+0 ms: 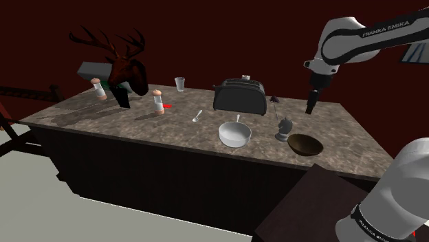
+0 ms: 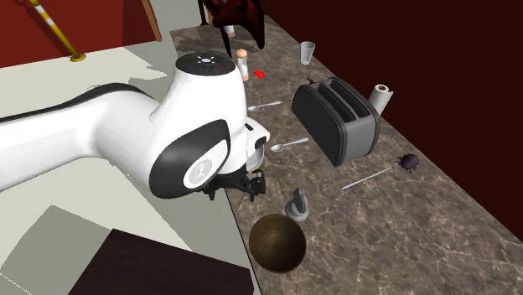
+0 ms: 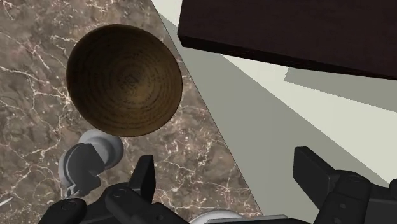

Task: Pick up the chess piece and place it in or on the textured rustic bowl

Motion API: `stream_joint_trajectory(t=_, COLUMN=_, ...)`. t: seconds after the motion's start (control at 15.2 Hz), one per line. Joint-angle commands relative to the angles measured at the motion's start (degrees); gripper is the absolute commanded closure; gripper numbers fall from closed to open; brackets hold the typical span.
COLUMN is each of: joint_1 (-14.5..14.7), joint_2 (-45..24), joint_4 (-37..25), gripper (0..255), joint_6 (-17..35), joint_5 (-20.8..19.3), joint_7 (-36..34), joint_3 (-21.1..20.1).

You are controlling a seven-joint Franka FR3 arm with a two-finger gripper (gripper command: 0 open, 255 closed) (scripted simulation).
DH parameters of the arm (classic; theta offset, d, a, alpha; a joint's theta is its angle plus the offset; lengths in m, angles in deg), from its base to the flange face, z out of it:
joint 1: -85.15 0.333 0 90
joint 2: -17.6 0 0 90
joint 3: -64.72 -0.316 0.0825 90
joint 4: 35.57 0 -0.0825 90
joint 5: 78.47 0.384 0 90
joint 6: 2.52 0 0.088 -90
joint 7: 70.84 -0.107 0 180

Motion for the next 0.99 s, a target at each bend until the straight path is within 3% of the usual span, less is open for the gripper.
stream_joint_trajectory(t=0.0, joint_1=0.5, joint_2=-3.8, joint_4=-0.7, gripper=0, joint_6=3.4, joint_5=-0.3, joint_7=4.1, joint_3=2.7)
stream_joint_trajectory(t=0.26, joint_1=2.1, joint_2=-12.6, joint_4=-3.7, gripper=0, joint_6=9.6, joint_5=1.2, joint_7=12.7, joint_3=7.8)
stream_joint_trajectory(t=0.46, joint_1=3.4, joint_2=-20.2, joint_4=-6.7, gripper=0, joint_6=13.8, joint_5=4.6, joint_7=20.1, joint_3=11.2)
stream_joint_trajectory(t=0.73, joint_1=4.0, joint_2=-31.3, joint_4=-12.0, gripper=0, joint_6=18.3, joint_5=12.3, joint_7=31.4, joint_3=14.0)
stream_joint_trajectory(t=0.92, joint_1=2.3, joint_2=-39.9, joint_4=-16.9, gripper=0, joint_6=20.2, joint_5=19.2, joint_7=40.1, joint_3=13.5)
